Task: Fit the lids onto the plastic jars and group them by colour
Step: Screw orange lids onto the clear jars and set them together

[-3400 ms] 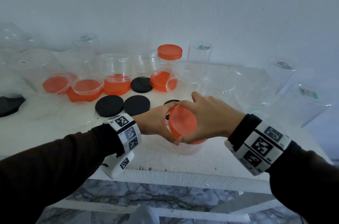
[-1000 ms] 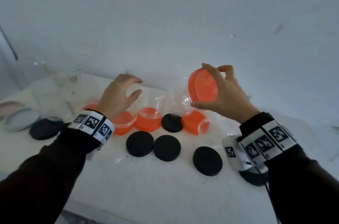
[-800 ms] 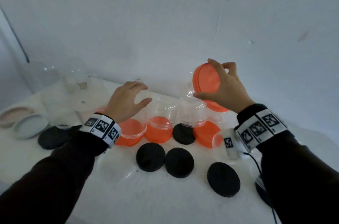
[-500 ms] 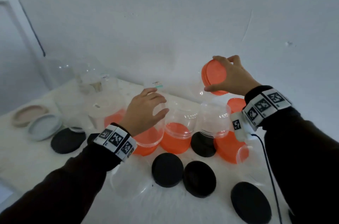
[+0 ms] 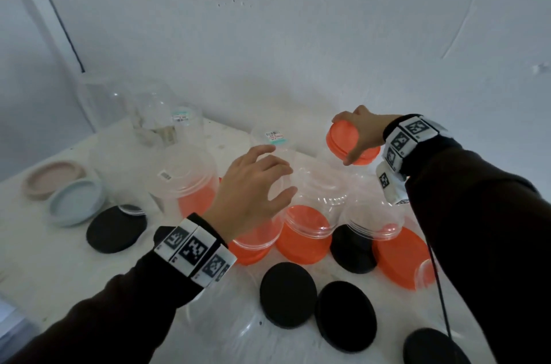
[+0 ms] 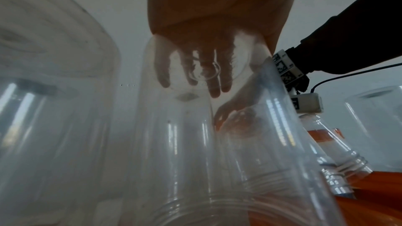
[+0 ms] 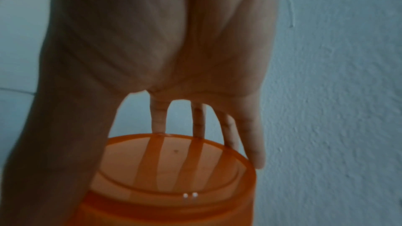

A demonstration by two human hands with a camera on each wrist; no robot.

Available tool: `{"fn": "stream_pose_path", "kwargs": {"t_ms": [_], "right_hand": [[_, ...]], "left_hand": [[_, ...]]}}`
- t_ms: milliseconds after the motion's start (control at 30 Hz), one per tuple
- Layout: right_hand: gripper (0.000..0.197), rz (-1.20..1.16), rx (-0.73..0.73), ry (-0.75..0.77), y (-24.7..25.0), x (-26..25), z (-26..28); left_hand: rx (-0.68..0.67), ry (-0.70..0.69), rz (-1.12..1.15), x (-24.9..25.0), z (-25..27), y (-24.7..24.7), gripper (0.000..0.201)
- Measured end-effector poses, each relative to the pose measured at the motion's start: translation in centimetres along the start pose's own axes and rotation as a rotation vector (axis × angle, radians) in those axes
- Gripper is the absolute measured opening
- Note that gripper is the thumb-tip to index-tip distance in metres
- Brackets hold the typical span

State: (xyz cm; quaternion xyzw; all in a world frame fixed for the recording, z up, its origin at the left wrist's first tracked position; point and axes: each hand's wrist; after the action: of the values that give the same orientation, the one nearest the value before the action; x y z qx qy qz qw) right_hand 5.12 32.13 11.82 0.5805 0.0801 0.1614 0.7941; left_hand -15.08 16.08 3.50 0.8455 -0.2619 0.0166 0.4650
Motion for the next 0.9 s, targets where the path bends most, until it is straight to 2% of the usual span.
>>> {"fn": "stream_pose_path", "kwargs": {"t_ms": [267, 500, 767, 900], "right_hand": [[0.103, 0.202, -0.103, 0.043, -0.5, -1.2, -1.2], [0.103, 0.261, -0.177, 0.104, -0.7, -2.1, -1.8], [0.092, 0.115, -0.113, 0.102, -0.2, -1.0, -0.7], [0.084, -0.041, -0.010, 0.112, 1.4, 0.0, 2.3]], "left_hand": [[0.018, 0.000, -0.012, -0.1, 0.1, -0.1, 0.045], [0.023, 0.000, -0.001, -0.2, 0.1, -0.2, 0.044], [-0.004, 0.013, 0.003, -0.2, 0.0, -0.2, 0.045], [-0.013, 0.015, -0.004, -0.1, 0.0, -0.2, 0.046]]}}
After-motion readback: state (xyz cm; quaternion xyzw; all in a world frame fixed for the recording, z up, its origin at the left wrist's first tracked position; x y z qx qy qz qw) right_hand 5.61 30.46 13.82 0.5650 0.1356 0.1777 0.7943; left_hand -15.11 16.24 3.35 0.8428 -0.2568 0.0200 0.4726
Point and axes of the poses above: each hand's wrist, its own z-axis away from the middle knuckle, its own y-axis out of the back of the hand, x = y × z, and after that the axes turned 1 degree about x, right-handed
